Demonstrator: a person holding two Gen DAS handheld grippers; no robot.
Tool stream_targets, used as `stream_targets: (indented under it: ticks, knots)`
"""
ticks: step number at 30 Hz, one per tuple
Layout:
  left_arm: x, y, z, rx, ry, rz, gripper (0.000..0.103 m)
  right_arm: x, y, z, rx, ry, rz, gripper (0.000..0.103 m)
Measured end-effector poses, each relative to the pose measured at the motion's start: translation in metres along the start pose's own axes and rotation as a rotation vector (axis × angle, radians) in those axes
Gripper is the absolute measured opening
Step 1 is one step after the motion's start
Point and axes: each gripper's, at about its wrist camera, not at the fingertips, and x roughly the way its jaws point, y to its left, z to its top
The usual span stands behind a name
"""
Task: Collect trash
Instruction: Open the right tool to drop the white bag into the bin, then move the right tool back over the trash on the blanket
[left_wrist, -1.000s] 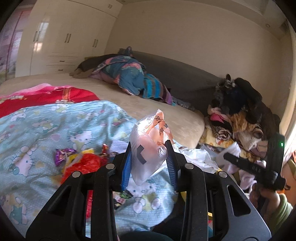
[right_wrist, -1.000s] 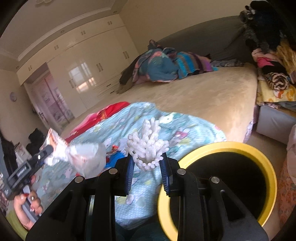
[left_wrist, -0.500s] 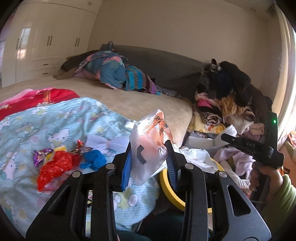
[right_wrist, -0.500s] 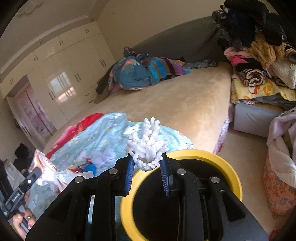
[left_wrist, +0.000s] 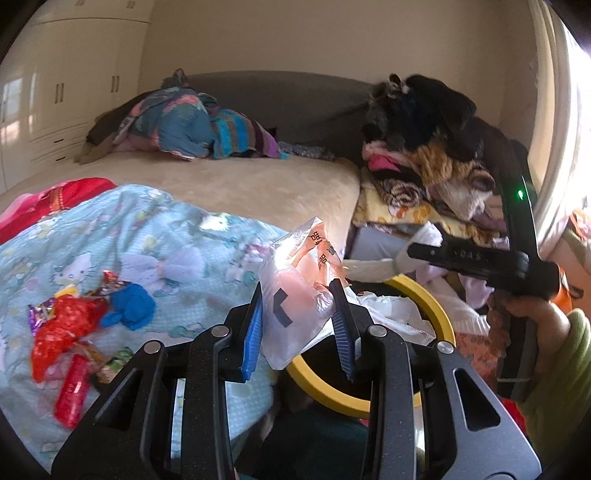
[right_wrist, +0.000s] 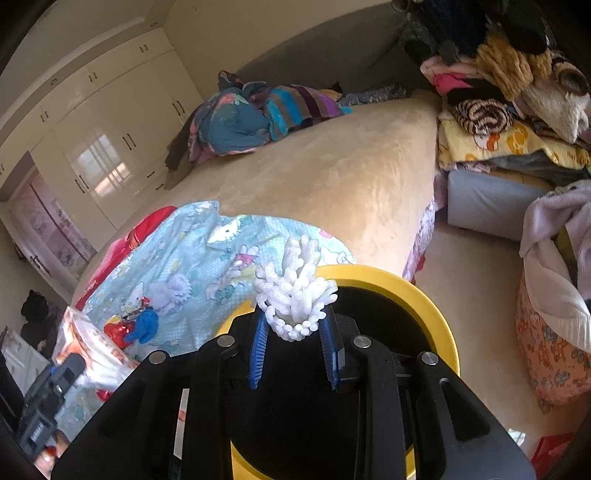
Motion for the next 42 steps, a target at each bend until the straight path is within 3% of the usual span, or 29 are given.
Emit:
stream_targets:
  ticks: [8,11,12,14,16,19,22,42]
  knots:
    - [0.027,-0.022,-0.011,0.057,0.057,-0.015,0.028,0.009,-0.01,-0.005,0.011,0.044,-0.004,0.025]
    - [0.037,-0.027,-0.015,0.063,0.074,-0.018,0.031,0.014,-0.013,-0.006,0.016,0.064,-0.003,0.028]
    - [0.039,-0.03,-0.016,0.065,0.079,-0.025,0.033,0.015,-0.014,-0.007,0.025,0.064,-0.002,0.033]
    - [0.042,-0.031,-0.018,0.069,0.079,-0.038,0.057,0.017,-0.016,-0.008,0.037,0.066,-0.008,0.045]
    - [0.041,-0.029,-0.02,0.063,0.069,-0.037,0.07,0.018,-0.016,-0.009,0.038,0.065,-0.017,0.055]
    - [0.039,-0.023,-0.02,0.031,0.063,-0.03,0.083,0.02,-0.015,-0.011,0.043,0.061,-0.032,0.064]
    - [0.031,-0.012,-0.019,-0.004,0.044,-0.009,0.091,0.022,-0.008,-0.013,0.035,0.058,-0.026,0.065]
    - [-0.028,0.039,-0.005,-0.142,-0.114,0.123,0.092,0.007,0.077,-0.019,-0.141,-0.024,0.075,0.076]
